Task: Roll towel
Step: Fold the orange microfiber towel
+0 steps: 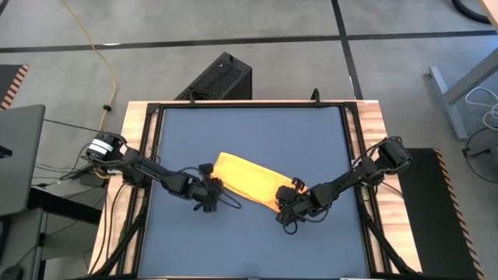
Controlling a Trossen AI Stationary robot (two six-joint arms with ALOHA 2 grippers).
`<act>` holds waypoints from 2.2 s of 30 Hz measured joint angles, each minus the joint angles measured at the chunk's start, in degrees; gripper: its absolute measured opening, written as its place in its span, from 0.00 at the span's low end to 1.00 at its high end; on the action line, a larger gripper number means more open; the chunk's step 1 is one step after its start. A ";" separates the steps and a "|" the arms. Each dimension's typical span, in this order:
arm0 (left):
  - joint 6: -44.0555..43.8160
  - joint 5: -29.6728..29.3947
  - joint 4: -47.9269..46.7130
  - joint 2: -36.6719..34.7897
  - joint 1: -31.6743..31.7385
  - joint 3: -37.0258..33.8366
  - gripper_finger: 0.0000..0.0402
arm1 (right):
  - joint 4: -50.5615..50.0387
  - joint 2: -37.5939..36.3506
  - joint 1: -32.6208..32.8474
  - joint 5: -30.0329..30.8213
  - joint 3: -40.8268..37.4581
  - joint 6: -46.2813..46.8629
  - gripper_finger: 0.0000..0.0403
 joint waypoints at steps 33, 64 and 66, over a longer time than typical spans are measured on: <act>1.10 -5.19 -4.00 -1.39 0.06 -0.17 0.00 | 0.11 0.00 -0.28 -0.28 0.04 0.17 0.37; 1.15 -2.22 -4.11 -6.60 0.05 -0.13 0.00 | -18.99 0.28 -2.78 -0.04 12.17 -9.67 0.37; 1.07 -2.22 -4.10 -6.60 0.05 -0.11 0.00 | -23.44 0.26 -3.53 -0.13 14.12 -9.70 0.37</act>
